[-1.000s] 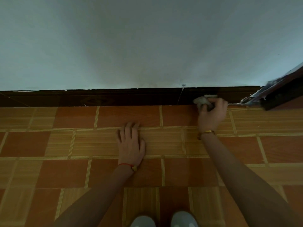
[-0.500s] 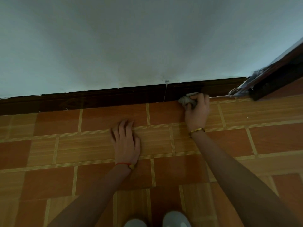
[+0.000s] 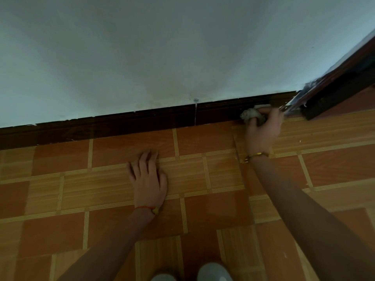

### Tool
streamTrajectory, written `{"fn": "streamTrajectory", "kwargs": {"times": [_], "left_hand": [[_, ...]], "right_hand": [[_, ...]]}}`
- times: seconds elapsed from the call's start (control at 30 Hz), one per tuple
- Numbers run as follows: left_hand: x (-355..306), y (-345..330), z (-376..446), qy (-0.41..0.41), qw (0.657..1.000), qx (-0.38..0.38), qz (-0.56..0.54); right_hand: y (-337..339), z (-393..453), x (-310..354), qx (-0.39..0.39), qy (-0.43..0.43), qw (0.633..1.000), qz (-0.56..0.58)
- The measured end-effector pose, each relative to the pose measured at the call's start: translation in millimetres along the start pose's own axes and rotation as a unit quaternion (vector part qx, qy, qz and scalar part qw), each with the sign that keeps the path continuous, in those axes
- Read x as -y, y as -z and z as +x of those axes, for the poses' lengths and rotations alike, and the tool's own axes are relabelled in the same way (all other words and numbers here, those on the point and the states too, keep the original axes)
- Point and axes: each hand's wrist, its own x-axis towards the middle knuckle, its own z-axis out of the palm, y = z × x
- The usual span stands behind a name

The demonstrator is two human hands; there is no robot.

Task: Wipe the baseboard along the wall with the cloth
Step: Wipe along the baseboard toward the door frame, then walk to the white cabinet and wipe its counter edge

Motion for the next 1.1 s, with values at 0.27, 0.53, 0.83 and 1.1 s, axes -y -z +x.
{"fn": "streamTrajectory", "kwargs": {"times": [0.27, 0.53, 0.83, 1.1], "left_hand": [[-2, 5, 0, 0.002, 1.0, 0.015, -0.003], [-4, 14, 2, 0.01, 0.998, 0.068, 0.004], [-7, 55, 7, -0.022, 0.988, 0.15, -0.03], [-56, 204, 17, 0.037, 0.974, 0.206, -0.084]], "right_hand": [[-8, -23, 32, 0.079, 0.087, 0.992, 0.044], [26, -2, -4, 0.107, 0.02, 0.993, -0.044], [16, -43, 35, 0.181, 0.038, 0.982, -0.041], [112, -26, 135, 0.265, 0.061, 0.961, -0.054]]}}
